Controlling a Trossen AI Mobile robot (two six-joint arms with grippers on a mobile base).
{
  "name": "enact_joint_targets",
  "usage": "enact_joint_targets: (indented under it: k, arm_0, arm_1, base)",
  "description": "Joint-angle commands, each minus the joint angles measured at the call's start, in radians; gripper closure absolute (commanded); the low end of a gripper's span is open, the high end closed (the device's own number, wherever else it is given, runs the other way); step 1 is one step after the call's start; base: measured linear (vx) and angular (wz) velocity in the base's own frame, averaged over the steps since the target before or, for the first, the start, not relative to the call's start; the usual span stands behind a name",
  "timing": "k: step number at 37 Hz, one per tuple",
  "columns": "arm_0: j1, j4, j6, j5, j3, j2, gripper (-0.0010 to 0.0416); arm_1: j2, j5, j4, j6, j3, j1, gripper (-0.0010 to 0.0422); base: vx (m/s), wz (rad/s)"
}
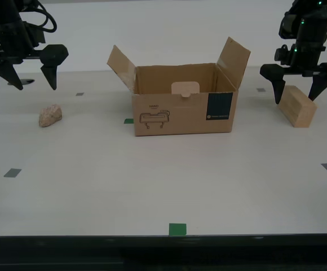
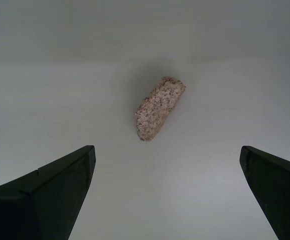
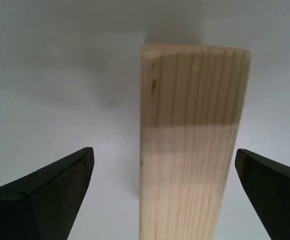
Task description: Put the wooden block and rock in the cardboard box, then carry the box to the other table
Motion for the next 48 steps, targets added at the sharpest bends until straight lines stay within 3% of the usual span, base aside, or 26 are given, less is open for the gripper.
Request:
enact_joint_targets:
  k: [1, 8, 17, 25, 30, 48]
  arm_0:
    - [0.0, 0.024, 0.003, 0.003, -0.024, 0.001, 0.0012]
    - [0.005, 0.094, 0.003, 0.003, -0.097, 0.0, 0.0012]
    - [0.005, 0.097, 0.003, 0.003, -0.12, -0.001, 0.0012]
    - [0.006, 0.097, 0.004, 0.003, -0.121, -0.002, 0.0012]
    - [0.007, 0.097, 0.005, 0.003, -0.121, -0.002, 0.0012]
    - [0.009, 0.092, 0.023, 0.003, -0.121, -0.002, 0.0012]
  arm_1:
    - [0.0, 0.0, 0.001, 0.001, 0.0, 0.0, 0.0016]
    - [0.0, 0.0, 0.002, 0.001, 0.0, 0.0, 0.0016]
    - [0.0, 0.0, 0.043, 0.002, 0.0, 0.0, 0.0016]
    - [0.0, -0.054, 0.178, 0.029, 0.0, 0.002, 0.0016]
    - [0.0, -0.051, 0.236, 0.071, 0.0, 0.002, 0.0016]
    - [0.0, -0.051, 0.285, 0.072, -0.034, 0.005, 0.0016]
  base:
    - [0.0, 0.0]
    - [0.0, 0.0]
    - [0.0, 0.0]
    - [0.0, 0.0]
    - [0.0, 0.0]
    - [0.0, 0.0]
